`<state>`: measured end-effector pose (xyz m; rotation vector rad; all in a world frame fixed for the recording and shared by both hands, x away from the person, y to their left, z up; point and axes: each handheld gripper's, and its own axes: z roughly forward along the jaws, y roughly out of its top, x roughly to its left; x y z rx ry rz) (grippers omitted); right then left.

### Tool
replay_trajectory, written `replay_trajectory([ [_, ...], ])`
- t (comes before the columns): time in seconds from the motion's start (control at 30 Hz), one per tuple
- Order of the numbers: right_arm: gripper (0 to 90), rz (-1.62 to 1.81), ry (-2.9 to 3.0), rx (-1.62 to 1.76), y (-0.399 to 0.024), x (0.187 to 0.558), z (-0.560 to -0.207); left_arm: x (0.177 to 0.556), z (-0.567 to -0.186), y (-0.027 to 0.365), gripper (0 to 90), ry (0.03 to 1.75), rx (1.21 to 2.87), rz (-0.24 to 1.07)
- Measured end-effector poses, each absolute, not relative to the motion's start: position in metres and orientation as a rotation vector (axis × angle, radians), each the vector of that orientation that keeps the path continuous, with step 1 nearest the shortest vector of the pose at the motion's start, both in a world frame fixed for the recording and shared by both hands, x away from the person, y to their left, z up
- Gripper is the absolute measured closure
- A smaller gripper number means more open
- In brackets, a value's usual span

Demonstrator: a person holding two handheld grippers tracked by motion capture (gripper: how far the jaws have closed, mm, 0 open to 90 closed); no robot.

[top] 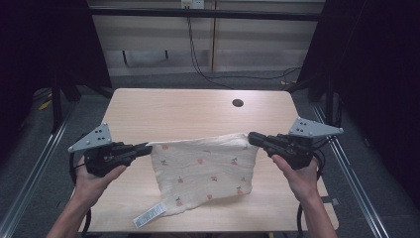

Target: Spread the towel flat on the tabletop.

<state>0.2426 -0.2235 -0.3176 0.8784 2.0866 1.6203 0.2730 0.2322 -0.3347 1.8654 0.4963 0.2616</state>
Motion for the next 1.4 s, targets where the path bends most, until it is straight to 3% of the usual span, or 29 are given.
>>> replay_trajectory([
  [0.37, 86.7, 1.624, 2.084, 0.813, -0.218, 0.214, -0.292, 0.256, -0.303, 0.241, 88.2, 0.448, 1.886, 0.282],
  [0.5, 86.7, 1.608, 2.087, 0.832, -0.218, 0.217, -0.298, 0.263, -0.309, 0.235, 88.1, 0.471, 1.921, 0.259],
  [0.97, 86.6, 1.527, 2.133, 1.018, -0.229, 0.286, -0.357, 0.338, -0.366, 0.211, 88.0, 0.653, 1.983, 0.186],
  [1.4, 86.6, 1.426, 2.188, 1.124, -0.221, 0.348, -0.397, 0.376, -0.408, 0.206, 87.5, 0.788, 1.968, 0.107],
])
